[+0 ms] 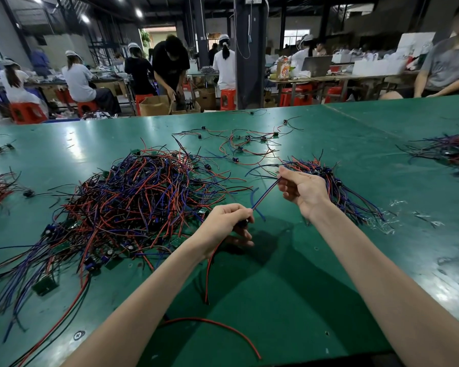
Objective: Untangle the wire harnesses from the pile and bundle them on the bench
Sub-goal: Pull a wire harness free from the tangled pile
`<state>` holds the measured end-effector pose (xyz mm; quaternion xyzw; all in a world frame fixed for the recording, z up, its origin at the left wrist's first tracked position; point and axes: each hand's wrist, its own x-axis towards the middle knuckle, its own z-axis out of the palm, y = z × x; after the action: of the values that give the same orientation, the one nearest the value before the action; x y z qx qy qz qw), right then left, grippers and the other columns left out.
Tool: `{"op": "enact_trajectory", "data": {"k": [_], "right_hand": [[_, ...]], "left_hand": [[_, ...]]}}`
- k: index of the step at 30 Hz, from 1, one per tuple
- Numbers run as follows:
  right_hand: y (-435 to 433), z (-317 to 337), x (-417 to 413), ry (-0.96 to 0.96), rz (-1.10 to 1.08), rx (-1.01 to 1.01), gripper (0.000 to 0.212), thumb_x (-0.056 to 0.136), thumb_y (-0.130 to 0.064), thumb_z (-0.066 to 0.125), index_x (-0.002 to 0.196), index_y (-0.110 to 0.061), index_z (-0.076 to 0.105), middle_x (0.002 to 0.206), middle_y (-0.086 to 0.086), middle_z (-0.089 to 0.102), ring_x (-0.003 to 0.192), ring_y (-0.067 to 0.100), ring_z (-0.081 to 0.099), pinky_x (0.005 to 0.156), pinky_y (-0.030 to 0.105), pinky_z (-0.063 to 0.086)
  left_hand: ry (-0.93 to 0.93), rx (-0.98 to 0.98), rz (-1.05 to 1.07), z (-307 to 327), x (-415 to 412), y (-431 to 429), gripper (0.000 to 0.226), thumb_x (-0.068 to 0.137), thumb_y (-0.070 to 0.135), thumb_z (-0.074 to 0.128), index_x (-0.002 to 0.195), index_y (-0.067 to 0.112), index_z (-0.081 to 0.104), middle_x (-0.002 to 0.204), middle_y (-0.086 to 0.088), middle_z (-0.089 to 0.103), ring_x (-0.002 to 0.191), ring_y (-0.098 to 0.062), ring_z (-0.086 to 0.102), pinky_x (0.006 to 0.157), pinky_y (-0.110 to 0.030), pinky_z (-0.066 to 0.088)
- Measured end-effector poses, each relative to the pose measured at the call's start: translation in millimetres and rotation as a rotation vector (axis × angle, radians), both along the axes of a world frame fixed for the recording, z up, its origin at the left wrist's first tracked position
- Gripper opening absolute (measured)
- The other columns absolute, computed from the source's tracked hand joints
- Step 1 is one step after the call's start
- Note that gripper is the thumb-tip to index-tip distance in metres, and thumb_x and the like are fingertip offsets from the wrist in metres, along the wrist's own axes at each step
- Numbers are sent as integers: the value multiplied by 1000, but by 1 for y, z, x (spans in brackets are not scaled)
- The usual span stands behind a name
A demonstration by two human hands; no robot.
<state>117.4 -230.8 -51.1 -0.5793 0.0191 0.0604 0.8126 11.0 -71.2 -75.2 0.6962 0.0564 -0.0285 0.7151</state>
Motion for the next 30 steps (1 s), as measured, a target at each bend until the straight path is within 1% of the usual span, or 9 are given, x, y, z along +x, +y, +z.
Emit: {"op": "enact_trajectory", "data": {"k": [6, 11, 13, 16, 20, 21, 23, 25, 30], "right_hand": [[-3, 1, 6, 79, 9, 75, 17, 84, -10, 69, 71, -1, 63, 46, 3, 61, 38, 10, 57, 40, 18, 48], [-9, 1, 8, 368, 173, 385, 13, 88, -1, 60, 77, 4, 58, 52, 13, 62, 38, 11, 58, 38, 17, 48], [-9, 0, 10, 378, 181, 368, 13, 87, -2, 61, 77, 5, 59, 52, 12, 63, 38, 10, 58, 39, 17, 49], [-6, -4, 15, 112, 88, 104, 12, 82, -4, 69, 73, 2, 62, 47, 4, 61, 41, 11, 57, 41, 17, 49], [-12, -14, 19, -654, -91, -534, 9, 79, -13, 75, 74, -8, 71, 56, 4, 64, 48, 16, 60, 50, 21, 54], [-13, -16, 20, -774, -117, -633, 8, 80, -15, 75, 76, -10, 72, 57, 4, 65, 48, 16, 61, 52, 22, 54], [-13, -19, 20, -835, -153, -670, 8, 81, -16, 74, 76, -11, 73, 58, 2, 64, 48, 14, 61, 52, 23, 54], [-10, -18, 18, -682, -150, -540, 12, 82, -16, 73, 71, -11, 71, 56, 1, 64, 46, 10, 60, 44, 20, 49], [-9, -8, 17, 128, 94, 138, 15, 85, -7, 66, 73, -2, 60, 55, 5, 59, 36, 4, 45, 31, 13, 31]], "left_hand": [[-10, 16, -26, 1, -1, -2, 23, 94, 11, 57, 71, 6, 60, 63, -4, 53, 54, -15, 59, 53, -34, 58], [0, -68, -71, 4, -3, -1, 22, 95, 7, 53, 73, 4, 59, 63, -5, 55, 57, -15, 60, 58, -34, 59], [7, -90, -84, 5, -3, -1, 23, 95, 6, 52, 73, 4, 58, 63, -6, 55, 57, -15, 59, 59, -34, 59], [17, -87, -100, 5, -4, -2, 23, 95, 6, 52, 73, 3, 58, 64, -7, 55, 58, -16, 59, 61, -35, 59], [10, -88, -95, 6, -5, -3, 24, 95, 6, 52, 72, 2, 59, 62, -9, 56, 57, -18, 59, 59, -34, 59], [11, -91, -90, 5, -5, -3, 24, 95, 6, 52, 72, 2, 59, 62, -8, 56, 57, -17, 60, 58, -33, 58], [14, -86, -83, 4, -5, -2, 24, 94, 5, 52, 72, 2, 59, 63, -9, 56, 56, -17, 59, 58, -33, 58], [14, -71, -85, 4, -4, -1, 24, 94, 4, 52, 71, 2, 59, 66, -10, 55, 57, -18, 59, 61, -34, 59], [8, -38, -115, 4, -4, 0, 26, 94, 6, 53, 69, 6, 60, 69, -10, 56, 59, -17, 60, 65, -35, 59]]}}
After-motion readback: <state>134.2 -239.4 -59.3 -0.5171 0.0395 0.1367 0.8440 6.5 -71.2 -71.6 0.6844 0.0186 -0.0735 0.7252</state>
